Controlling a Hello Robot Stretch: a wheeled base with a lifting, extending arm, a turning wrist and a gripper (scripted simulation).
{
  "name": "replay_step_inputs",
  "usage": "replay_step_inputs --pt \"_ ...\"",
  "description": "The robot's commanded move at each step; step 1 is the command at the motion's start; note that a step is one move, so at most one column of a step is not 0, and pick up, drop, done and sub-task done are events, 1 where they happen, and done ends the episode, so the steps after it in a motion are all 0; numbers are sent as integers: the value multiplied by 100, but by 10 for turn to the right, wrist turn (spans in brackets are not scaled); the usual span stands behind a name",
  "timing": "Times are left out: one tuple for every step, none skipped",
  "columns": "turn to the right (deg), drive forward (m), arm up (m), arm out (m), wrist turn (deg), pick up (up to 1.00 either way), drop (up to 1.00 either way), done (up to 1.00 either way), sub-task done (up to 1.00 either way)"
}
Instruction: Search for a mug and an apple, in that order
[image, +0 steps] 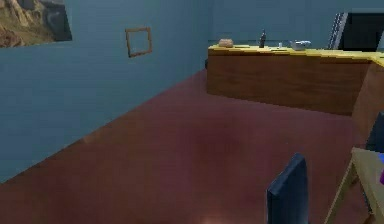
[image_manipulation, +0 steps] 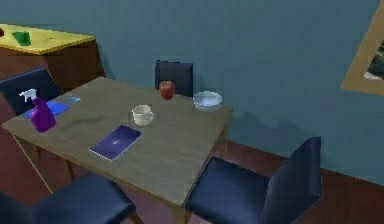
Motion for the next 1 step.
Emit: replay_step_inputs --pt "450 0 0 0 0 0 0 0 0"
